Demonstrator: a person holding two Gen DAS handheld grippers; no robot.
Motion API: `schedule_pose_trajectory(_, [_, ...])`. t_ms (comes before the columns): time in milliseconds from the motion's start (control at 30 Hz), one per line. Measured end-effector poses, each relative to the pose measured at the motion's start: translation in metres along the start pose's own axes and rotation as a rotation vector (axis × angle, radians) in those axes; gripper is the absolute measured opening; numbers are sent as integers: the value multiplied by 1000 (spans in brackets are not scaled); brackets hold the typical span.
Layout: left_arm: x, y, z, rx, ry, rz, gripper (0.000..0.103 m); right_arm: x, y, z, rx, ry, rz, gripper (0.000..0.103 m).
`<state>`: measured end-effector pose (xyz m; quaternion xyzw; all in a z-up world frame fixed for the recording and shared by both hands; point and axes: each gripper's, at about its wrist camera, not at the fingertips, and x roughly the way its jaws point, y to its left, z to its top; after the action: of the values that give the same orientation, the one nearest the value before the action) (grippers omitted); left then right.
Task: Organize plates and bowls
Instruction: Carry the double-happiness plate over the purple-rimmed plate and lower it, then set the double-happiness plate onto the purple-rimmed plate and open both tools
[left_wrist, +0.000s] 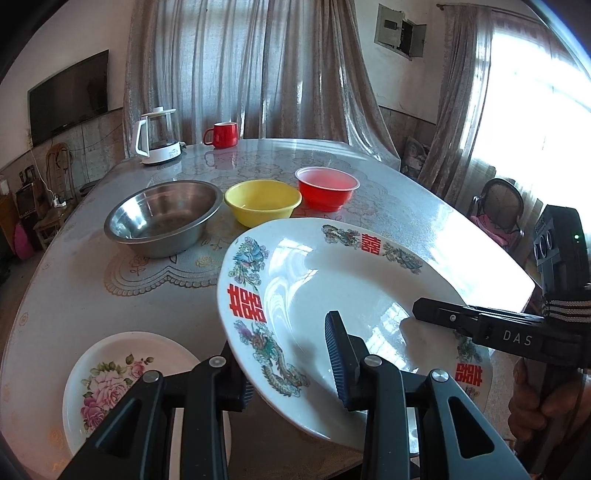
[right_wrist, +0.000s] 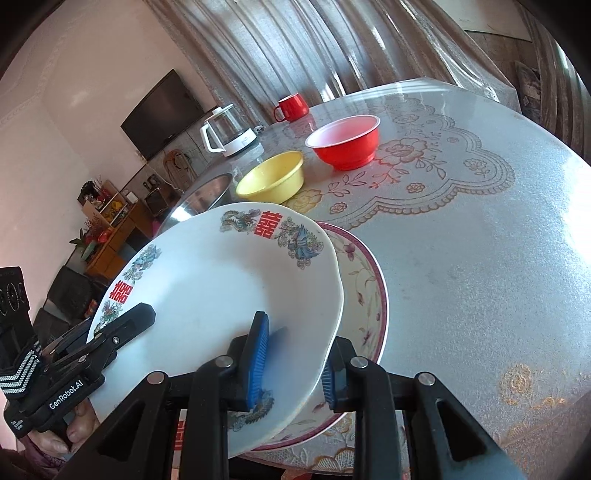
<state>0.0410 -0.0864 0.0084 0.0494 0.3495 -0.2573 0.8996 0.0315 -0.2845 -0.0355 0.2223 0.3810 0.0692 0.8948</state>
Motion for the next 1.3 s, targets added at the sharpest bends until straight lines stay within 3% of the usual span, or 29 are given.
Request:
schedule_pose_trajectory(433, [28,-2,-10,-39,87,-62,36,-5,-19,-4,36,-5,-54,25])
schedule_pose_trajectory(767, [35,12,-17,-82,135,-43,38,5,-9,-2,-27,28,-99,25])
schedule_pose_trajectory(1300, [27,13,-20,-76,137,-26,39,4,-3,0,-62,11,-167,25])
